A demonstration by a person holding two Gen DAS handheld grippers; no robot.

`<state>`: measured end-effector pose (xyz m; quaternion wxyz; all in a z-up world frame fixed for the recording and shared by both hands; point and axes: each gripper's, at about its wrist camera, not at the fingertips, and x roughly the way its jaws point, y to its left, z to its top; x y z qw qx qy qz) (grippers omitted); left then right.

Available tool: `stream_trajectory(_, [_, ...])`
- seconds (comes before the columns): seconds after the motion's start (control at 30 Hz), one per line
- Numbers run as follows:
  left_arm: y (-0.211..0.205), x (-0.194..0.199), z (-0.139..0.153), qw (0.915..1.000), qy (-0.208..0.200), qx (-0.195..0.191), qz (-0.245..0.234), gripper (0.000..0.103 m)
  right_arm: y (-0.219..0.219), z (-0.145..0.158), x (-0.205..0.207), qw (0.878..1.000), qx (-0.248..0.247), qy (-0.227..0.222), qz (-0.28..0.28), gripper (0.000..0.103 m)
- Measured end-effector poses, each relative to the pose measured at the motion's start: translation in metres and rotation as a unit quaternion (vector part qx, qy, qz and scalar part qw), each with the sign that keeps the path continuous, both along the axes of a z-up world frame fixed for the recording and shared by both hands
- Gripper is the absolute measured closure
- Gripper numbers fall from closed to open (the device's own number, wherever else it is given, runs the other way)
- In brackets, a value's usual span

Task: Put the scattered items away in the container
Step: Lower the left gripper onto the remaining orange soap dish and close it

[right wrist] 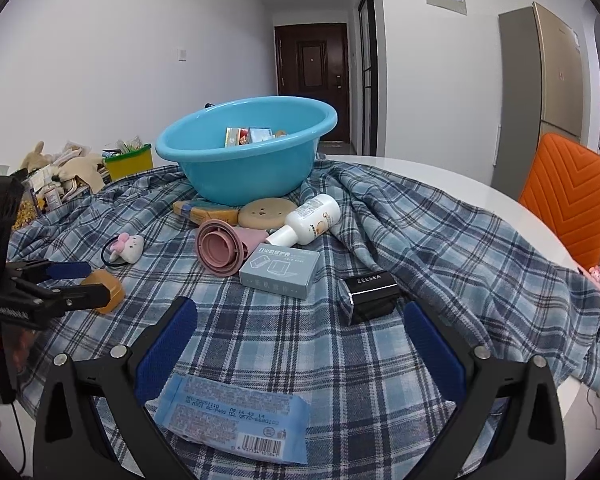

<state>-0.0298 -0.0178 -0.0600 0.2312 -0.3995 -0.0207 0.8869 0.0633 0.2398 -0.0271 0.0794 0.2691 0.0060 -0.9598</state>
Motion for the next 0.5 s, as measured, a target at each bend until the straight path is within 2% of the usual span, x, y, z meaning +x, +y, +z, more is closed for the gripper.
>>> stream_trajectory(0.13, [-0.006,-0.009,-0.008,0.9993,-0.036,0.006,0.006,0.001,-0.001,-0.001,0.000,1.000,-0.005,-0.001,0.003,0.000])
stream_trajectory(0.2, [-0.006,-0.008,-0.012,0.9991,-0.041,0.007,0.005,0.001,-0.002,-0.002,-0.001,1.000,-0.005,-0.006,0.004,0.000])
stream_trajectory(0.37, [0.008,-0.004,-0.014,0.9984,-0.023,-0.049,0.017,0.002,-0.001,-0.005,-0.004,1.000,-0.005,-0.012,0.003,0.000])
stream_trajectory(0.5, [0.014,-0.005,-0.015,0.9963,-0.015,-0.075,0.040,0.024,0.001,-0.008,-0.003,1.000,-0.007,-0.025,0.001,0.000])
